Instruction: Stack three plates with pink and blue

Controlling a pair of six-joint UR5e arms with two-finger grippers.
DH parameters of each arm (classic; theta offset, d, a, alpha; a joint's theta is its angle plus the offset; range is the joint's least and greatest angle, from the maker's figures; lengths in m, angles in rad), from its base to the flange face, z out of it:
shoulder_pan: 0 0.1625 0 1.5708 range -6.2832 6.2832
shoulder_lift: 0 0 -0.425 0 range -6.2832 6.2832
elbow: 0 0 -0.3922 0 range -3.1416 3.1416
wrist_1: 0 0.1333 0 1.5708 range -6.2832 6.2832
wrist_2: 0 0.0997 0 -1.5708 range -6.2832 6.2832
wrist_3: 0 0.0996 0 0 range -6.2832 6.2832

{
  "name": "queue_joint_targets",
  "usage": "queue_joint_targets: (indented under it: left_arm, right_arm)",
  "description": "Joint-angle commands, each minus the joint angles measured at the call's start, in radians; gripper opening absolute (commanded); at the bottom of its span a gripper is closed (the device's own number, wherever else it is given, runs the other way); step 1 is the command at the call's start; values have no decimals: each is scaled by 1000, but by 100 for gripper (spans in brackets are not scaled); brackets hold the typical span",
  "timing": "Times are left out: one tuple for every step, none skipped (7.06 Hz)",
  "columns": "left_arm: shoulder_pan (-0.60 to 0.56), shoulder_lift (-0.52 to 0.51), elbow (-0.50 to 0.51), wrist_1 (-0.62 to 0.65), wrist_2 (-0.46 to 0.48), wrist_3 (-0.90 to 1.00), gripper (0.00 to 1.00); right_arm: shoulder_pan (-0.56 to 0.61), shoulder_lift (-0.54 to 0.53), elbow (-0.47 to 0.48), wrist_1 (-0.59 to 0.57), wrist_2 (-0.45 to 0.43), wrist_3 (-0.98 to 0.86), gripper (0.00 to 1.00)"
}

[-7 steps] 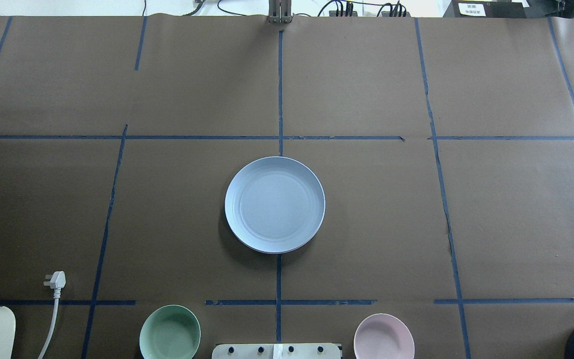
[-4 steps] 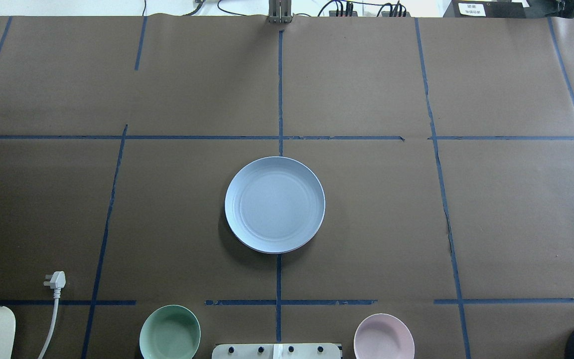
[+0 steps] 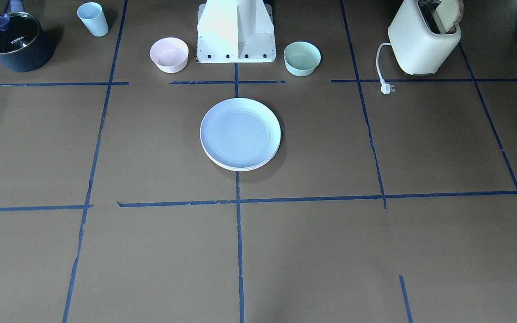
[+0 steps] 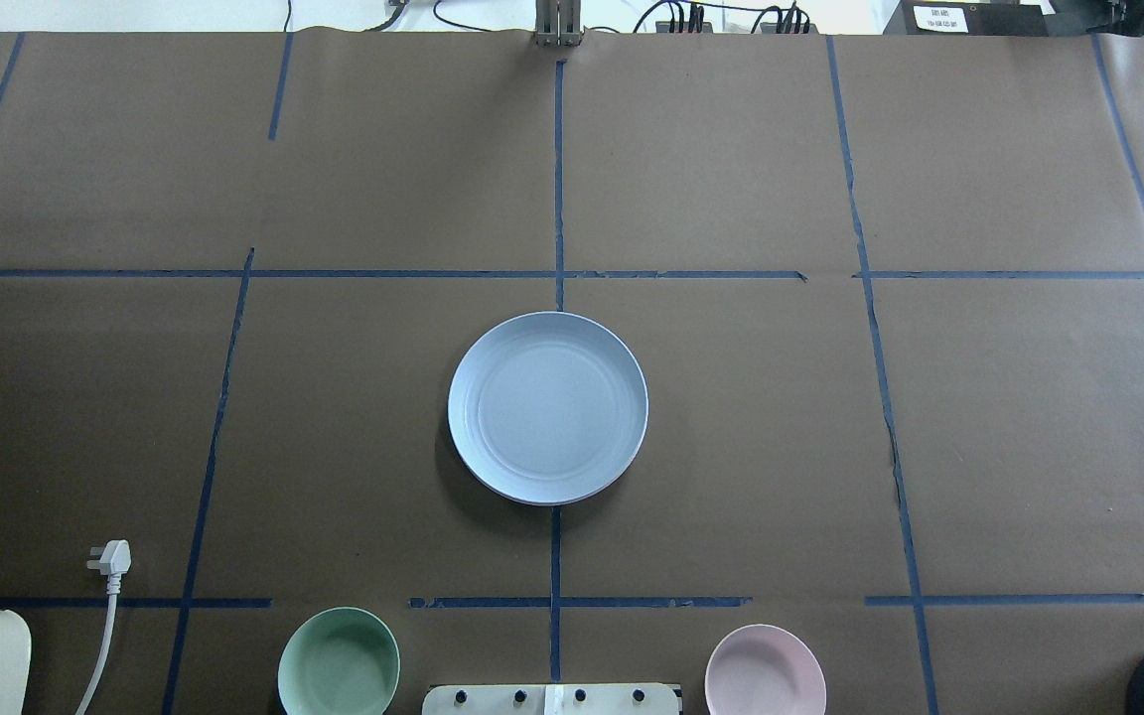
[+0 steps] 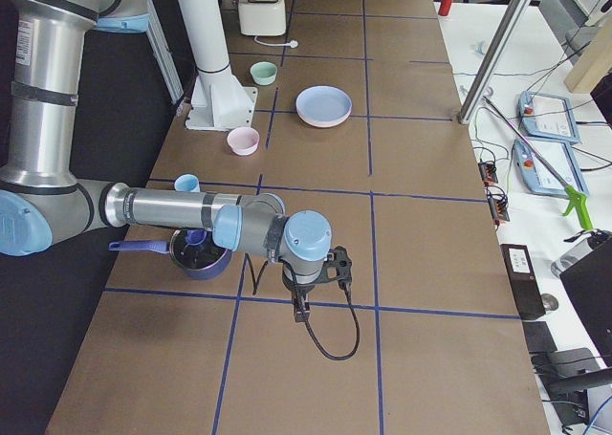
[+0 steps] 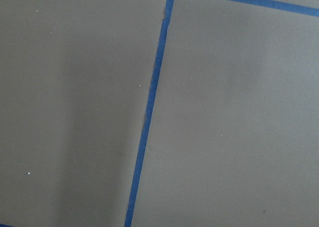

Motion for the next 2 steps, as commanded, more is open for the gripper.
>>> queue_joint_targets:
  left_arm:
    - [0,1,-1,0,1,0,100]
    - [0,1,-1,0,1,0,100]
  right_arm:
    - [0,0,0,0,0,0,100]
    - [1,0,0,0,0,0,100]
